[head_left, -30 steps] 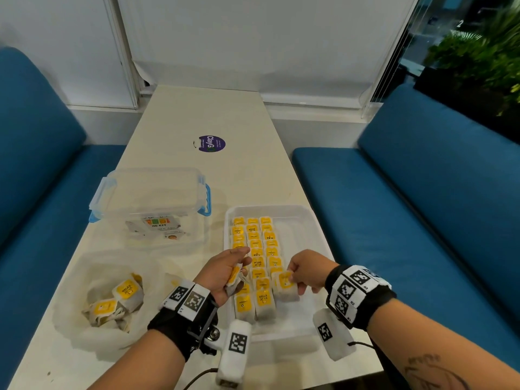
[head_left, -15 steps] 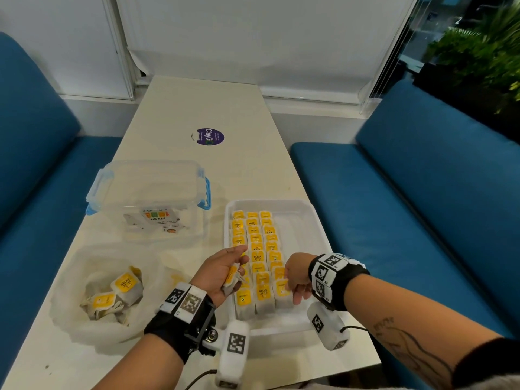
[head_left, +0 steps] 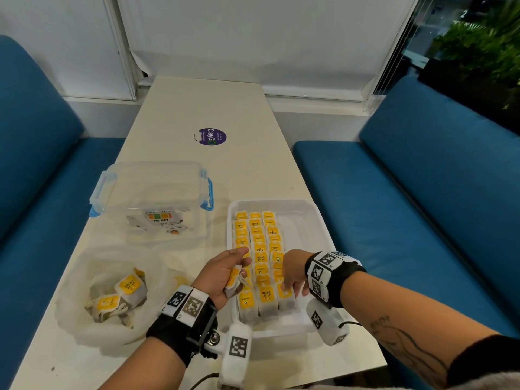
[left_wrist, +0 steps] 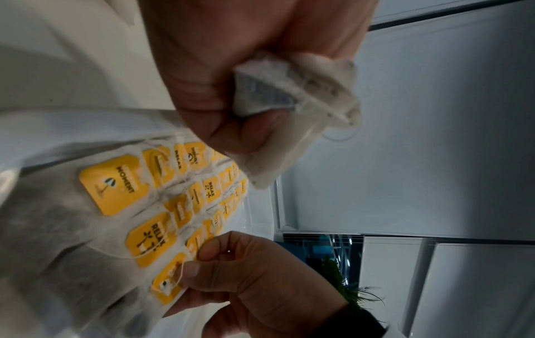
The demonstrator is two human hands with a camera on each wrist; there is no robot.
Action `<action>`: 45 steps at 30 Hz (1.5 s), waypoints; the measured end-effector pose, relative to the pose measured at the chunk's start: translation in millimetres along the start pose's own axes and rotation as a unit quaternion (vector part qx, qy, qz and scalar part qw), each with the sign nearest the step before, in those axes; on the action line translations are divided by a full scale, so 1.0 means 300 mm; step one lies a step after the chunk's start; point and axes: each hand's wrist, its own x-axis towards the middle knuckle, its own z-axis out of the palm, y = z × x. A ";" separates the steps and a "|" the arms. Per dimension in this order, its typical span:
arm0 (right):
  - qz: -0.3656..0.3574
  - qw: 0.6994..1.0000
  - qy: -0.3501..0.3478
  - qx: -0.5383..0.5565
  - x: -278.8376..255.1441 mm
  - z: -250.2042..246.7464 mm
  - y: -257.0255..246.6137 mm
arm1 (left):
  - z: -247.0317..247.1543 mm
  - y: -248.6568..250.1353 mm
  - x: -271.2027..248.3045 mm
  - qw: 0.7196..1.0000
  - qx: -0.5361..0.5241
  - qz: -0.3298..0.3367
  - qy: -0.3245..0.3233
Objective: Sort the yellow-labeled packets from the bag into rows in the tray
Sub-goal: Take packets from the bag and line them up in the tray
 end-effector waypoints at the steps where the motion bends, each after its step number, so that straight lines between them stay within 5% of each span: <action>1: -0.006 1.000 0.007 -0.009 -0.002 -0.006 -0.001 | 0.003 0.003 0.001 1.000 -0.002 -0.002 -0.001; 4: -0.018 0.996 0.078 -0.037 -0.043 -0.050 0.004 | 0.008 0.014 0.008 1.000 -0.010 -0.012 -0.001; 8: -0.065 0.984 0.153 0.069 -0.119 -0.121 0.035 | 0.020 0.021 0.018 0.999 -0.028 -0.026 -0.006; 14: -0.222 0.937 0.172 0.210 -0.212 -0.125 0.039 | 0.066 0.030 0.028 0.995 -0.079 -0.054 -0.036; 19: -0.342 0.916 0.156 0.141 -0.244 -0.073 -0.001 | 0.117 0.035 0.042 0.990 -0.115 -0.066 -0.047; 24: -0.341 0.909 0.213 0.109 -0.211 -0.051 -0.001 | 0.168 0.049 0.022 0.989 -0.108 -0.061 -0.082; 31: -0.325 0.906 0.223 0.155 -0.188 -0.049 0.020 | 0.161 0.026 0.013 0.988 -0.082 -0.093 -0.091; 39: -0.276 0.921 0.199 0.189 -0.224 -0.075 0.050 | 0.131 0.032 -0.010 0.990 -0.078 -0.050 -0.110; 45: -0.299 0.882 0.169 0.323 -0.241 -0.074 0.063 | 0.119 0.028 -0.009 0.997 -0.035 -0.031 -0.058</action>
